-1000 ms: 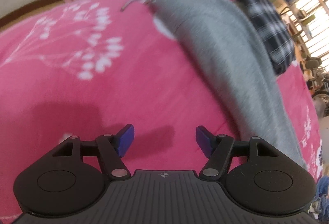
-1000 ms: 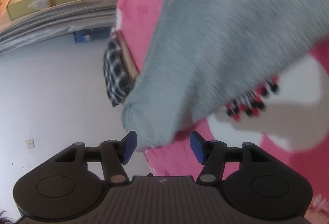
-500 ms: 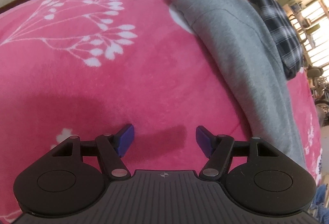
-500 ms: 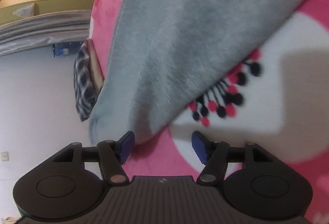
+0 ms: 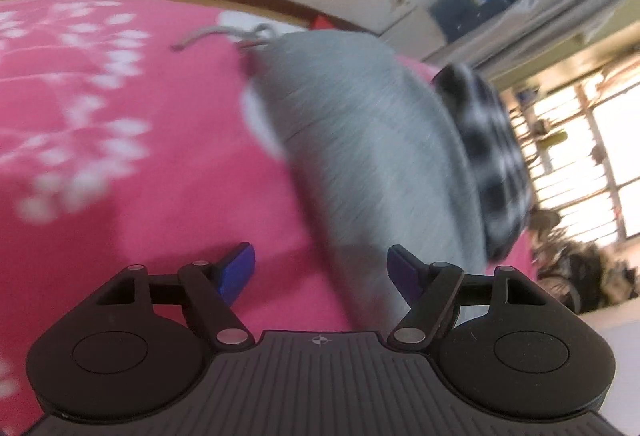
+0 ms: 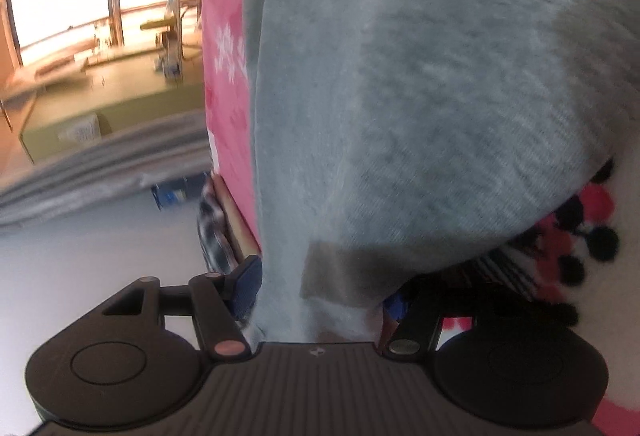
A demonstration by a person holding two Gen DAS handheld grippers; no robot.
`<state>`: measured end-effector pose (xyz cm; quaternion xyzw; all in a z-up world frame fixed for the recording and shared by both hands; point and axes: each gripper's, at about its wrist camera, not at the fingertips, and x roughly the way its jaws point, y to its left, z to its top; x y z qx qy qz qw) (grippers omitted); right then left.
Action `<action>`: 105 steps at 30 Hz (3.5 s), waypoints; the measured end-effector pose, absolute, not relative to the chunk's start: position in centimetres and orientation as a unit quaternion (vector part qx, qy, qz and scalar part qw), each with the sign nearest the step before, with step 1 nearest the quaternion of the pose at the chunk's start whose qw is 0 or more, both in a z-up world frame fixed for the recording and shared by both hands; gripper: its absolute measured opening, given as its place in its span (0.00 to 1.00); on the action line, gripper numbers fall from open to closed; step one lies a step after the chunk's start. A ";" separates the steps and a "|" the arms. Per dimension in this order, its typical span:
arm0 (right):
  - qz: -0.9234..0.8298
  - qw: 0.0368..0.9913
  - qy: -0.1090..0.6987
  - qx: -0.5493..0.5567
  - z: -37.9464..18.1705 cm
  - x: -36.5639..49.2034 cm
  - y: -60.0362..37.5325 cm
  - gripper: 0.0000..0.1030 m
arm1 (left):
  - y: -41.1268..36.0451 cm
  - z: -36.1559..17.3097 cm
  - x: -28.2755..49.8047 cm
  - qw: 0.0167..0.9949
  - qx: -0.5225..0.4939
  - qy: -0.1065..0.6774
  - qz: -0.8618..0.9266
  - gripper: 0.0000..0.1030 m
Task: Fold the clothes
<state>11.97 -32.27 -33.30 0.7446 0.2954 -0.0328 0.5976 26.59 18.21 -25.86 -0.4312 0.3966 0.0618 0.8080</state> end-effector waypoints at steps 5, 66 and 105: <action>-0.036 0.592 0.273 0.758 -34.1 12.7 -32.6 0.62 | 17.1 -27.5 31.1 0.826 -0.413 0.377 0.062 0.68; 0.500 0.763 0.403 -0.067 -20.1 28.0 3.9 0.57 | 20.1 -19.6 15.9 0.883 -0.012 0.458 0.103 0.54; 0.403 0.832 0.380 -0.030 -19.4 26.3 -9.5 0.49 | 17.9 -23.5 22.0 0.882 0.078 0.450 0.117 0.62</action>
